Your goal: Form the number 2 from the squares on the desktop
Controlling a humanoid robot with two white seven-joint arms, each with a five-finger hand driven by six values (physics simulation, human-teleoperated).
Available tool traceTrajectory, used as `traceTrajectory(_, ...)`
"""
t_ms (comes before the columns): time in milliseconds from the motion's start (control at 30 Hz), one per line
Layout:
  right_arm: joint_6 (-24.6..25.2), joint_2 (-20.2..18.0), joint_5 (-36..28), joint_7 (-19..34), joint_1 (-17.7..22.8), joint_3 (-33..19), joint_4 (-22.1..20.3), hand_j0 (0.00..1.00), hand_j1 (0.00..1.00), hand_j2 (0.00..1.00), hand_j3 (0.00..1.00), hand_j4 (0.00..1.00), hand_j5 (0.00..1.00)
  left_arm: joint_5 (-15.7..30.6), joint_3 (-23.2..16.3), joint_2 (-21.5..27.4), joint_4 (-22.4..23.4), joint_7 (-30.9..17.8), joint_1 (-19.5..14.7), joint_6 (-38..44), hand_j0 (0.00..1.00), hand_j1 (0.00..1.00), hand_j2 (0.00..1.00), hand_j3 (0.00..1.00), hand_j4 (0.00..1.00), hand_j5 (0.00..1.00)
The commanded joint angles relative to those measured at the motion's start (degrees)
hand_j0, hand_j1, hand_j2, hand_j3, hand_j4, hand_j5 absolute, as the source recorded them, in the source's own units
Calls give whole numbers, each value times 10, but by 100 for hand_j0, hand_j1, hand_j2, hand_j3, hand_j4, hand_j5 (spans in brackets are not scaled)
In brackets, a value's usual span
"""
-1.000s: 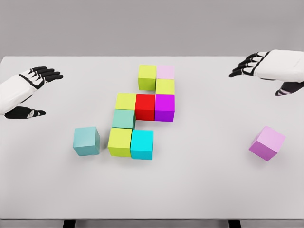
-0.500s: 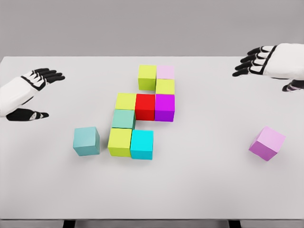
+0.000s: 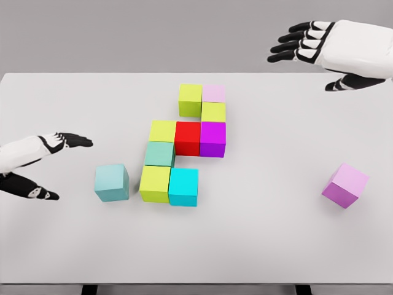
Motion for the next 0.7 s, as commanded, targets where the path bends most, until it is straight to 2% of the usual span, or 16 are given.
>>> traceTrajectory(0,2,-6,-3,0,0,-2,-1,100,100,100,100,100,100,63,-18,-8,-1,-17,0,1,100,100,100,100,100,100)
traceTrajectory(67,2,-8,-4,0,-1,-3,-2,100,100,100,100,100,100,107,-27,-12,-1,-18,0,1,100,100,100,100,100,100)
traceTrajectory(133,2,-16,-4,0,2,-13,-1,100,100,100,100,100,100,132,-28,-46,2,-18,0,27,100,100,100,100,100,100)
traceTrajectory(200,2,-29,-4,0,9,-34,3,100,100,100,100,100,100,133,-28,-60,2,-18,0,32,100,100,100,100,100,100)
traceTrajectory(333,2,-48,-3,0,11,-36,20,100,100,100,100,100,100,131,-41,-63,3,-18,0,73,100,100,100,100,100,100)
traceTrajectory(667,2,-43,-5,0,18,-42,11,100,100,100,100,100,100,150,-52,-95,6,-16,-1,189,100,100,100,100,100,100)
